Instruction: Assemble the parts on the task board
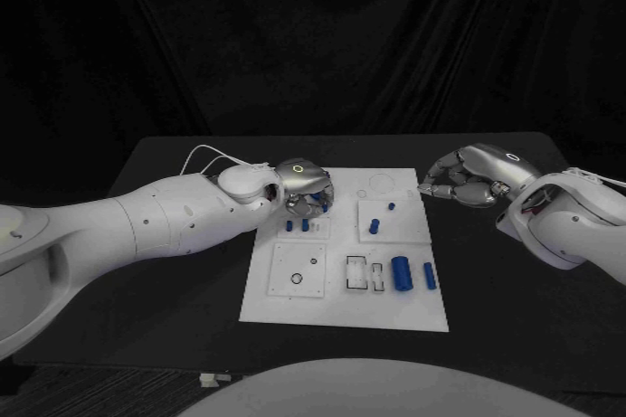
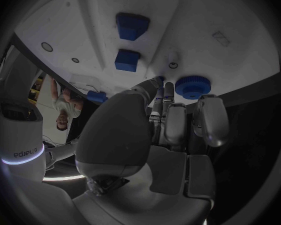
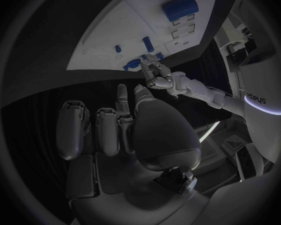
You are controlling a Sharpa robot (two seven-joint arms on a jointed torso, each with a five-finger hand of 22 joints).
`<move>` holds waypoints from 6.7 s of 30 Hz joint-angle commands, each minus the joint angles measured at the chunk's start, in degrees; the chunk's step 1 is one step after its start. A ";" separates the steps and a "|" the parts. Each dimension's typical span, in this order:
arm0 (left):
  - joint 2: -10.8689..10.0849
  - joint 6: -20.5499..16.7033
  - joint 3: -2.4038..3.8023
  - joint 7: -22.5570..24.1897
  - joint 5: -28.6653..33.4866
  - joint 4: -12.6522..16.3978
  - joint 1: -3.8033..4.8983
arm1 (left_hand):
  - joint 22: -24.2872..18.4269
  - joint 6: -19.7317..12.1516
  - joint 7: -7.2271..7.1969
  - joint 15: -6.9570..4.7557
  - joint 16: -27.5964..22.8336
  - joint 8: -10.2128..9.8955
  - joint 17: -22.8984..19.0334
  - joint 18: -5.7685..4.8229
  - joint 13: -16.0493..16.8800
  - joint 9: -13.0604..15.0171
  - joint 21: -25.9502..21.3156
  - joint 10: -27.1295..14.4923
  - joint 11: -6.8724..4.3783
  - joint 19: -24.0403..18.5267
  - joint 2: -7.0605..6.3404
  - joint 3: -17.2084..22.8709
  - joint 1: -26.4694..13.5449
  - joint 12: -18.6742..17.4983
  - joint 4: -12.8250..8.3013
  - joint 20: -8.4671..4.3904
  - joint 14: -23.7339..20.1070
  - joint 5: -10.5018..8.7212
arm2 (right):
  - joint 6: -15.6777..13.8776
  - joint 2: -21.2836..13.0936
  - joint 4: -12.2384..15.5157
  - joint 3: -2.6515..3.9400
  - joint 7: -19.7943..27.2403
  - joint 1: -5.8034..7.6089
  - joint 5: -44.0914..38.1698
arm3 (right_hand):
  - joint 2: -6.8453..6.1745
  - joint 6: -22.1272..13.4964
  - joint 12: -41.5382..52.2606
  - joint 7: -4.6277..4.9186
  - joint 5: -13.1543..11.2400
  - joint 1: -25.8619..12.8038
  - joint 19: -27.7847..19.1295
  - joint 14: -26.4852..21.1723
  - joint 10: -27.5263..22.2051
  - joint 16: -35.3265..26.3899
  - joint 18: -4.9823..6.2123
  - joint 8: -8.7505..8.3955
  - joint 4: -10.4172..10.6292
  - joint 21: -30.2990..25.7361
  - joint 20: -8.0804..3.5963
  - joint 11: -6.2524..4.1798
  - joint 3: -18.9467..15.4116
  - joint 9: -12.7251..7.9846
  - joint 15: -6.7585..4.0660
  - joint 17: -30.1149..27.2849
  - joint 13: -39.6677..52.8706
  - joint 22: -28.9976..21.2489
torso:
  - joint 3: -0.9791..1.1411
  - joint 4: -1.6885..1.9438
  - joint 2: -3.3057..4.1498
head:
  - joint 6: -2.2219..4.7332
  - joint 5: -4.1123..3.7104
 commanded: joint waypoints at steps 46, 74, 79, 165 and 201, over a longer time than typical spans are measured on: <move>-12.39 -1.76 0.03 -0.61 -0.03 10.63 2.94 | 9.22 3.55 0.65 -0.12 -1.14 -0.09 -2.37 0.47 -3.85 0.29 0.28 5.63 0.52 0.63 -0.38 0.38 -0.88 -5.30 -1.87 0.04 0.20 2.67 | 0.88 0.34 -0.34 0.04 -0.97 -0.44 -0.13 | 0.29 -0.11 0.08 -0.12 0.40 0.98 0.83 3.31 5.83 -0.59 0.40 -0.22 -0.12 -0.35 -0.08 -0.18 0.45 -0.07 -0.18 0.01 14.79 10.97 | -0.02 0.03 0.02 | 0.01 0.32; -9.10 0.67 0.01 -0.46 -0.03 7.78 2.26 | 9.01 3.43 0.64 -0.16 -1.07 -0.29 -2.23 0.62 -4.05 0.24 -0.54 6.25 0.48 0.27 -0.34 0.57 -0.75 -5.52 -2.09 0.07 0.21 2.55 | 1.26 0.57 -0.43 0.04 -1.07 -0.53 -0.13 | 0.30 -0.11 0.06 -0.13 0.41 1.19 0.79 3.31 5.80 -0.61 0.43 -0.23 -0.23 -0.45 -0.09 -0.20 0.54 -0.06 -0.20 0.00 14.74 10.94 | 0.00 0.00 0.04 | 0.01 0.34; -8.93 1.01 0.01 -0.52 -0.03 7.56 2.13 | 8.96 3.43 0.63 -0.17 -1.14 -0.31 -2.38 0.66 -4.06 0.24 -0.72 6.28 0.48 0.20 -0.35 0.59 -0.72 -5.55 -2.14 0.08 0.16 2.60 | 1.26 0.49 -0.41 0.04 -1.07 -0.54 -0.13 | 0.31 -0.09 0.05 -0.14 0.41 1.26 0.78 3.30 5.79 -0.64 0.43 -0.22 -0.27 -0.48 -0.10 -0.20 0.57 -0.06 -0.21 -0.06 14.72 10.93 | -0.01 0.00 0.02 | 0.01 0.26; -18.74 -17.37 0.01 -0.48 13.43 11.02 0.71 | 0.27 -15.97 -0.91 3.80 -19.27 -1.21 -29.20 5.22 -4.26 -5.53 -37.89 -10.27 4.28 -18.67 2.53 -6.07 -7.82 -5.19 9.51 3.09 -21.74 -2.48 | 0.08 0.94 0.33 0.06 -0.62 5.79 -0.13 | -3.10 0.50 -47.71 0.02 1.49 8.16 0.24 2.84 -22.23 -2.11 0.78 -0.15 -2.30 -2.61 -0.11 0.31 3.51 0.61 -0.05 -2.56 -40.83 10.44 | -0.33 0.16 -0.19 | 0.01 0.46; -27.47 -0.46 -0.04 34.19 60.01 21.01 1.74 | -63.57 -41.41 -4.26 4.58 -76.84 -3.24 -63.56 6.20 -11.65 -11.62 -67.27 -57.43 -3.87 -81.22 12.73 -35.65 -13.31 -7.26 12.27 7.66 -80.56 0.92 | 17.22 10.72 -6.01 0.05 -1.58 6.42 -18.21 | -13.97 -3.33 -79.07 -2.98 -1.44 9.70 -6.07 -1.45 -32.55 -7.15 3.23 -15.20 -2.75 -17.95 2.14 4.15 16.41 -7.09 2.11 -10.38 -66.74 7.02 | -3.18 2.28 1.60 | 0.01 -3.27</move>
